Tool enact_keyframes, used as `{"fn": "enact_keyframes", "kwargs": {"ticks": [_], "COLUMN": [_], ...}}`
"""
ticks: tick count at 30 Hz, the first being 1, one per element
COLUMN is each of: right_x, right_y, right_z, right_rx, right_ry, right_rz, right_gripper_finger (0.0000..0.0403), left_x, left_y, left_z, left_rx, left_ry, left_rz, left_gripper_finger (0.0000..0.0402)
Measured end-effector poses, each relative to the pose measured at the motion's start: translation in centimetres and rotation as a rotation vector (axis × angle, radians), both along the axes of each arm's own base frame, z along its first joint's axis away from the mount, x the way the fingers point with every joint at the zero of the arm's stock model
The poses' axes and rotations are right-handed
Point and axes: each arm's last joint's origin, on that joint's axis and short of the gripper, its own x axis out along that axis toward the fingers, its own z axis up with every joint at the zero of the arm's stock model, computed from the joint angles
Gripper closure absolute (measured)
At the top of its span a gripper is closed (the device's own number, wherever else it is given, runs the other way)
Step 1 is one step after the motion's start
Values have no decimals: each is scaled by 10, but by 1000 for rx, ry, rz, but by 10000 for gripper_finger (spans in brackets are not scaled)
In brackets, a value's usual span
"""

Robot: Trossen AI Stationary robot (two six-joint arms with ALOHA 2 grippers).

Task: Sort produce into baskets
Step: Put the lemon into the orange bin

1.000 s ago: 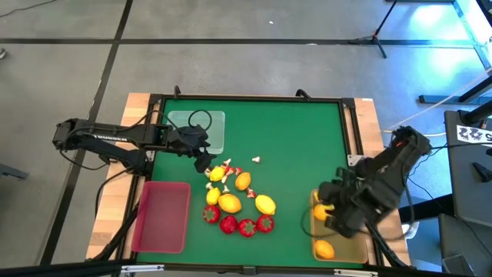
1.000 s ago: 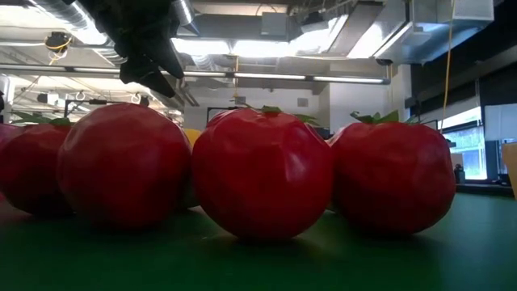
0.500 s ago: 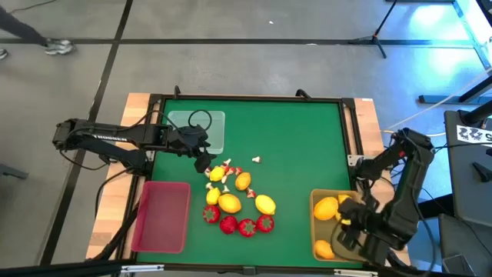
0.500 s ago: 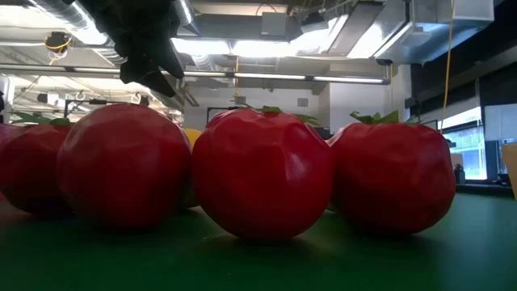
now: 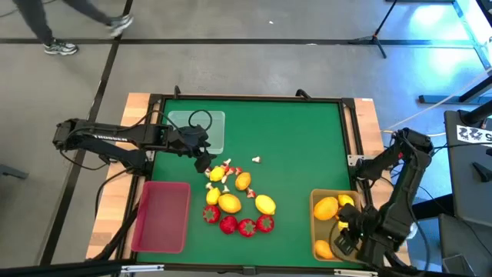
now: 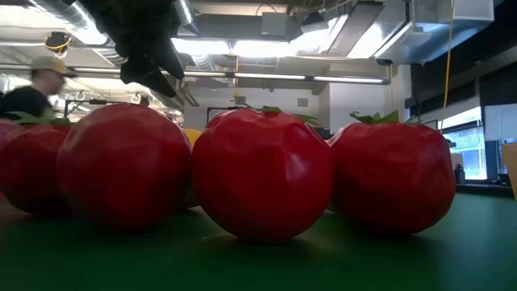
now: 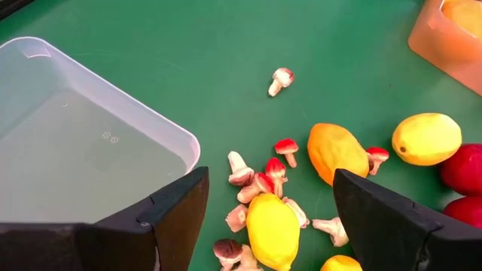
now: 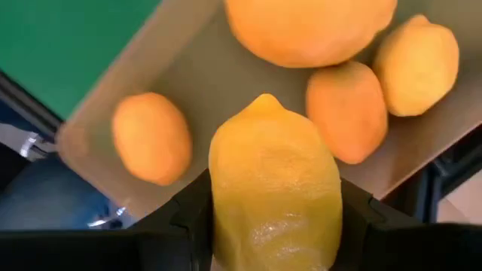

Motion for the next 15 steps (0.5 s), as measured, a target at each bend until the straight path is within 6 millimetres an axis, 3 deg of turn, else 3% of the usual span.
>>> {"fn": "enact_keyframes", "kwargs": {"ticks": [9,15], "right_x": [26,31], "right_y": [-12,-11], "right_z": [-24,-39], "right_rx": [37,102], "right_ry": [-13,-20], "right_rz": [144,187], "right_gripper_finger": [233,233], "left_x": [0,0], "left_y": [0,0], "left_z": [0,0], "left_rx": [-1,-3], "left_ry": [0,-1], "left_rz": [1,3], "left_gripper_finger": [123,123]}}
